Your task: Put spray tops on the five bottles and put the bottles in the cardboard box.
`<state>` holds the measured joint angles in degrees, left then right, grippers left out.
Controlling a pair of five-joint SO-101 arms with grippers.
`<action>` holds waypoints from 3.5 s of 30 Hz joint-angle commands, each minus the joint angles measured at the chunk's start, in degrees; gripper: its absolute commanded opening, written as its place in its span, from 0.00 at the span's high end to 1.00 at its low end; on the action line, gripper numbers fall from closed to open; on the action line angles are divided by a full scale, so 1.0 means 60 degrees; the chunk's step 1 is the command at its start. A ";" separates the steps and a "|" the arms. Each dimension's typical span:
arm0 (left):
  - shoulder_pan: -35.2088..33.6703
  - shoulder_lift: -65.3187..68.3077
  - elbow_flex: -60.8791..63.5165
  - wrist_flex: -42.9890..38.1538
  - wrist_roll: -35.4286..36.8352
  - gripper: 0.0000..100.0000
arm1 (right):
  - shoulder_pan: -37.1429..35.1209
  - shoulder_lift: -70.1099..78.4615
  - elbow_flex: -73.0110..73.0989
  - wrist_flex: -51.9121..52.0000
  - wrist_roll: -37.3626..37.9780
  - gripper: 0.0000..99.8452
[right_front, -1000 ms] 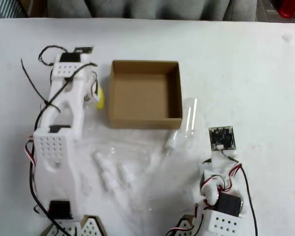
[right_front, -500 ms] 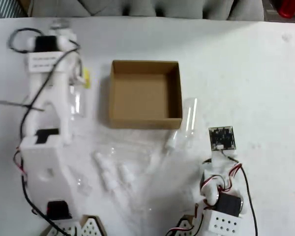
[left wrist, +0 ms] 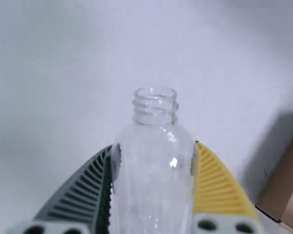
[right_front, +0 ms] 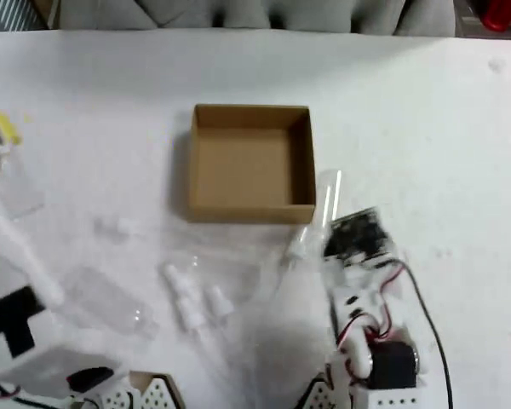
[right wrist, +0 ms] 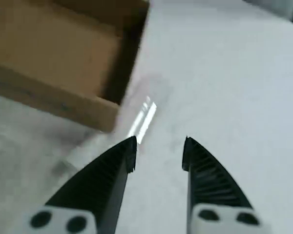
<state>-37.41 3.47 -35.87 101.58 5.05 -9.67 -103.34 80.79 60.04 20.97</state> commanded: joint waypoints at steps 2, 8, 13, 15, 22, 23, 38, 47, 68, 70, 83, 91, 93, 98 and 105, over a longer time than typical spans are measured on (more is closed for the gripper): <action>-0.1443 -0.1092 -0.0132 -0.0044 -0.0527 0.98 | -0.2923 0.0095 -0.0615 -0.0198 0.0088 0.86; -0.2908 -0.0916 -0.0073 -0.0425 -0.0601 0.98 | -0.4842 0.0110 -0.0674 -0.0168 0.0088 0.86; -0.3421 -0.0872 -0.0044 -0.0044 -0.3121 0.98 | -0.6220 0.0828 -0.0703 0.0066 0.0425 0.86; -0.3480 -0.0886 -0.0059 0.0073 -0.3414 0.98 | -0.6630 0.1648 -0.0821 0.0022 0.0806 0.86; -0.2952 -0.0989 -0.0044 0.0117 -0.2593 0.98 | -0.7524 0.5399 -0.3209 0.0022 0.0703 0.87; -0.2835 -0.1121 0.0015 0.0117 -0.2344 0.98 | -0.7773 0.5941 -0.3604 0.0022 0.0366 0.86; -0.0051 -0.6484 0.8088 -0.3326 -0.0396 0.98 | -0.9077 1.0601 -0.5392 -0.0388 -0.1963 0.87; 0.0110 -0.8051 1.0271 -0.4894 0.0498 0.98 | -0.9971 1.0645 -0.3531 -0.2381 -0.2564 0.87; 0.0110 -0.8168 1.0916 -0.5582 0.0498 0.98 | -1.0571 1.2593 -0.4410 -0.2498 -0.2637 0.92; 0.0110 -0.8183 1.0960 -0.5626 0.0498 0.98 | -1.0571 1.2491 -0.4410 -0.2484 -0.2637 0.91; 0.0110 -0.8198 1.0945 -0.5626 0.0498 0.98 | -0.9912 1.3062 -0.4718 -0.2630 -0.3194 0.90; 0.0110 -0.8198 1.0960 -0.5626 0.0498 0.98 | -0.9883 1.3048 -0.4718 -0.2615 -0.3238 0.90; 0.0110 -0.8198 1.0960 -0.5626 0.0498 0.98 | -0.9692 1.2945 -0.4762 -0.2440 -0.3238 0.90; 0.0110 -0.8198 1.0960 -0.5626 0.0498 0.98 | -0.9487 1.2066 -0.4484 -0.2337 -0.3238 0.90; 0.0110 -0.8198 1.0960 -0.5626 0.0498 0.98 | -0.9751 1.2505 -0.4366 -0.2542 -0.3238 0.90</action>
<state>-38.81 -43.47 30.42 69.32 7.08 -67.60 -29.14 55.12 45.80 1.98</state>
